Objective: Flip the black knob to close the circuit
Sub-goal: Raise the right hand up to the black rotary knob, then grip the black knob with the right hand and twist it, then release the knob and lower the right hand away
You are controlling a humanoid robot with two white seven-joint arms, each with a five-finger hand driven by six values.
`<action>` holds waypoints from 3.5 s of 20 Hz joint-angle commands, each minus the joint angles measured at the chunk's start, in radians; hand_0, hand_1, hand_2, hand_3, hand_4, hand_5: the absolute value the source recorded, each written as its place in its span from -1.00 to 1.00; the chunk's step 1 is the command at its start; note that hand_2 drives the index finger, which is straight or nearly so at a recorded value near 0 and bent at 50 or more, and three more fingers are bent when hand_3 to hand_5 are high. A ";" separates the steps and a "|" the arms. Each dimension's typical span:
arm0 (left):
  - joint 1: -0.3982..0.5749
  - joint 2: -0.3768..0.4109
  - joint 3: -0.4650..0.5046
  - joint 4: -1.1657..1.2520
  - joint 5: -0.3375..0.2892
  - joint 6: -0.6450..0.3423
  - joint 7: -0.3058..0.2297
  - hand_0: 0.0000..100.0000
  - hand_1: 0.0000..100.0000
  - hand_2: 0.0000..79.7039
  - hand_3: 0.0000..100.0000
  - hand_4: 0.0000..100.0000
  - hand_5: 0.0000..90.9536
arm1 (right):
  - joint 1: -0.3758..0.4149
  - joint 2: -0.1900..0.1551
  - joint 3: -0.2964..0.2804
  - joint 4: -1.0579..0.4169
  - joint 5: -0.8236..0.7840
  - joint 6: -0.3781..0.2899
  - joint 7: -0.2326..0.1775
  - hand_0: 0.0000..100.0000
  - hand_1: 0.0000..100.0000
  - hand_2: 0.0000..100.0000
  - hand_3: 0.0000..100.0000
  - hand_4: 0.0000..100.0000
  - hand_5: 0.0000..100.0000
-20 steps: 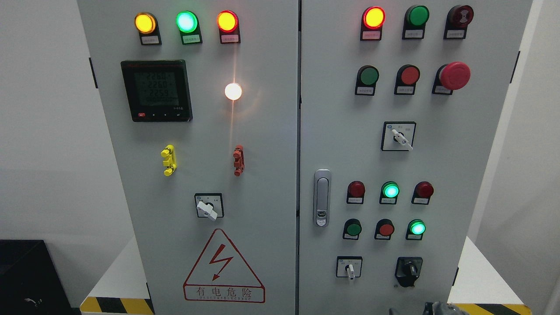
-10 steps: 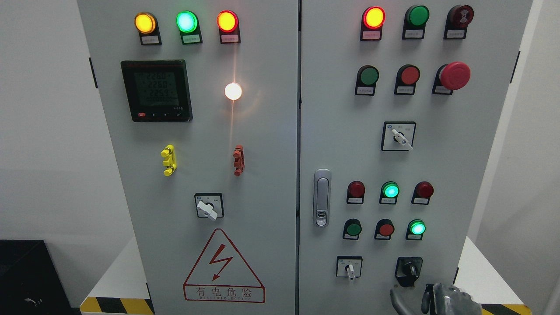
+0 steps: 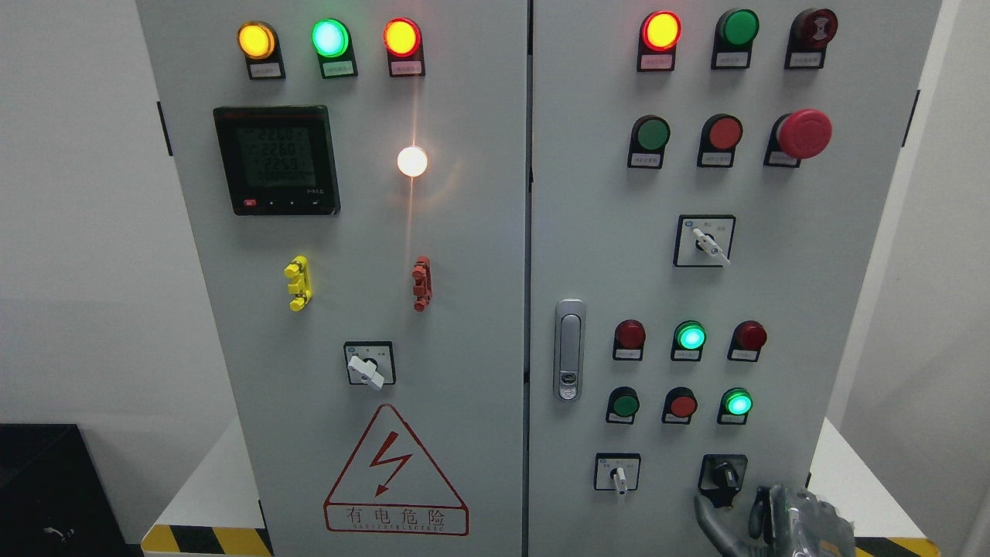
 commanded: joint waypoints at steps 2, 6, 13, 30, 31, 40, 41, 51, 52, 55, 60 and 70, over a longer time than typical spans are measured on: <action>0.021 0.000 -0.001 -0.023 0.000 0.000 0.000 -0.76 0.11 -1.00 -1.00 -1.00 -1.00 | -0.017 -0.017 -0.030 0.031 0.003 0.000 0.000 -1.00 -0.75 0.74 1.00 0.76 0.90; 0.021 0.000 -0.001 -0.023 0.000 0.000 0.000 -0.76 0.11 -1.00 -1.00 -1.00 -1.00 | -0.014 -0.021 -0.038 0.028 0.003 -0.001 0.000 -1.00 -0.74 0.73 1.00 0.76 0.90; 0.021 0.000 0.001 -0.023 0.000 0.000 0.000 -0.76 0.11 -1.00 -1.00 -1.00 -1.00 | -0.012 -0.026 -0.044 0.030 0.003 -0.001 0.000 -1.00 -0.75 0.73 1.00 0.76 0.90; 0.021 0.000 0.001 -0.023 0.000 0.000 0.000 -0.76 0.11 -1.00 -1.00 -1.00 -1.00 | -0.031 -0.033 -0.073 0.039 -0.005 0.000 0.012 -1.00 -0.76 0.73 1.00 0.75 0.90; 0.021 0.001 0.001 -0.023 0.000 0.000 0.000 -0.76 0.11 -1.00 -1.00 -1.00 -1.00 | -0.031 -0.033 -0.075 0.037 -0.007 0.000 0.012 -1.00 -0.76 0.73 1.00 0.75 0.90; 0.021 0.000 -0.001 -0.023 0.000 0.000 0.000 -0.76 0.11 -1.00 -1.00 -1.00 -1.00 | -0.032 -0.033 -0.084 0.033 -0.011 0.002 0.013 -1.00 -0.76 0.73 1.00 0.75 0.90; 0.021 0.000 0.000 -0.023 0.000 0.000 0.000 -0.76 0.11 -1.00 -1.00 -1.00 -1.00 | -0.034 -0.033 -0.084 0.033 -0.011 0.002 0.013 -1.00 -0.76 0.73 1.00 0.75 0.90; 0.021 0.000 0.001 -0.023 0.000 0.000 0.000 -0.76 0.11 -1.00 -1.00 -1.00 -1.00 | -0.031 -0.032 -0.079 0.030 -0.020 -0.004 0.013 -1.00 -0.77 0.73 1.00 0.75 0.90; 0.021 0.000 0.001 -0.023 0.000 0.000 0.000 -0.76 0.11 -1.00 -1.00 -1.00 -1.00 | -0.031 -0.032 -0.078 0.027 -0.020 -0.007 0.013 -1.00 -0.77 0.73 1.00 0.75 0.90; 0.021 0.001 0.001 -0.023 0.000 0.000 0.000 -0.76 0.11 -1.00 -1.00 -1.00 -1.00 | -0.026 -0.030 -0.072 0.020 -0.022 -0.009 0.012 -1.00 -0.76 0.73 1.00 0.75 0.90; 0.021 0.000 0.001 -0.023 0.000 0.000 0.000 -0.76 0.11 -1.00 -1.00 -1.00 -1.00 | -0.020 -0.027 -0.041 0.008 -0.025 -0.014 0.010 -1.00 -0.76 0.73 1.00 0.75 0.89; 0.021 0.001 -0.001 -0.023 0.000 0.000 0.000 -0.76 0.11 -1.00 -1.00 -1.00 -1.00 | 0.012 -0.020 0.039 0.008 -0.021 -0.012 0.000 -1.00 -0.76 0.73 1.00 0.75 0.89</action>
